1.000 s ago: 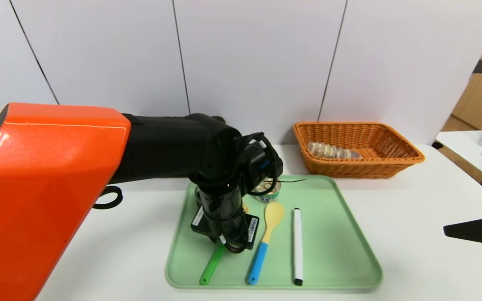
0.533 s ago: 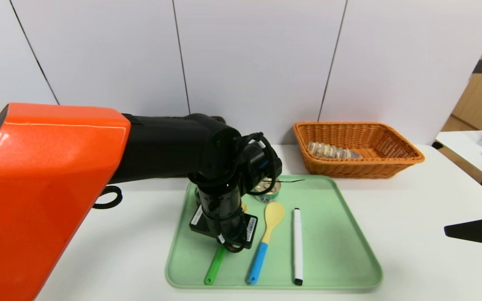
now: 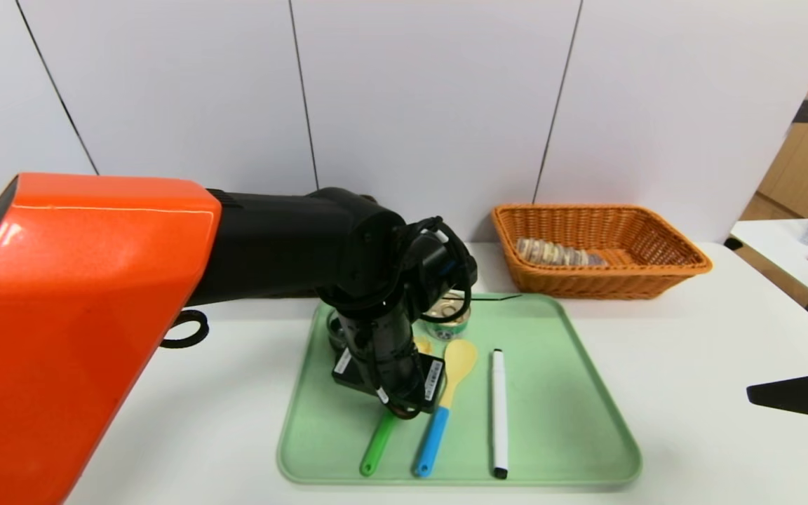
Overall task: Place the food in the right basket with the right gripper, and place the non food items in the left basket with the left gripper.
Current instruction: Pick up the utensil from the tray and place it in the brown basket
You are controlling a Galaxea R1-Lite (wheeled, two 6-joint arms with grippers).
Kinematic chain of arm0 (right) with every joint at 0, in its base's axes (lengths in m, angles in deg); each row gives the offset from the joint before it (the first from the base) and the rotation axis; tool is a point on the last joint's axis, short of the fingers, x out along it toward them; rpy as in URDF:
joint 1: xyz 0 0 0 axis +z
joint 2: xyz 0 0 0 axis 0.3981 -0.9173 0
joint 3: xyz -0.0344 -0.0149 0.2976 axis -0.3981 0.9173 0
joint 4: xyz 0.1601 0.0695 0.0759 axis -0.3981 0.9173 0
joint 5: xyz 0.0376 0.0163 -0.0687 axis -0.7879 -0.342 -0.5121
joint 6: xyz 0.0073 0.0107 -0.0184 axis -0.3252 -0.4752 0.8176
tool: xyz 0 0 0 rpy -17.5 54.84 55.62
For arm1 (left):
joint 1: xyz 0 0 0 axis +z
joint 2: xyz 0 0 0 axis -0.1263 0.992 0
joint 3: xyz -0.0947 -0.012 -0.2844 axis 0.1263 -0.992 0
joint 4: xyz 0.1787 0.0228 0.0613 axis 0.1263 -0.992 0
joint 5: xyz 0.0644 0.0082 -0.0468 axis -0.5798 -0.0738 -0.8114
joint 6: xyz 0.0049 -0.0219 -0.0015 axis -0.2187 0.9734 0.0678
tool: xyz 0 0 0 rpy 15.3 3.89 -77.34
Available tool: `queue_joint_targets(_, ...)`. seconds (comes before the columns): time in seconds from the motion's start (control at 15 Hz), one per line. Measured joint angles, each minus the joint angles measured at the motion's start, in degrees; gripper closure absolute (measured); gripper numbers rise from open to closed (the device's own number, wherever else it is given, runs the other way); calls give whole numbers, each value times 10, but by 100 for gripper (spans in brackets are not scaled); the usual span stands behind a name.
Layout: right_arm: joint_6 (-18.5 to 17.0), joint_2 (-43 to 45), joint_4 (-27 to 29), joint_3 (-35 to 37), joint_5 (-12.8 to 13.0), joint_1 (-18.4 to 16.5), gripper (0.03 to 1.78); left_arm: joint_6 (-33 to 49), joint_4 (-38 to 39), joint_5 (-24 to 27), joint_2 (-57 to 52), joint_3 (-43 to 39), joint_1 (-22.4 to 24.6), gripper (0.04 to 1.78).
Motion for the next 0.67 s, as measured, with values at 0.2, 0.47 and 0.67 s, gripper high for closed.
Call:
queue_joint_targets(0.2, 0, 3, 0, 4, 0, 0, 11, -33, -1, 9, -6, 7, 4, 170)
queue_joint_targets(0.47, 0, 5, 0, 6, 0, 0, 11, -53, -4, 10, -17, 11, 14, 170)
queue_joint_targets(0.67, 0, 5, -2, 6, 0, 0, 11, -54, -20, 9, -33, 11, 18, 170)
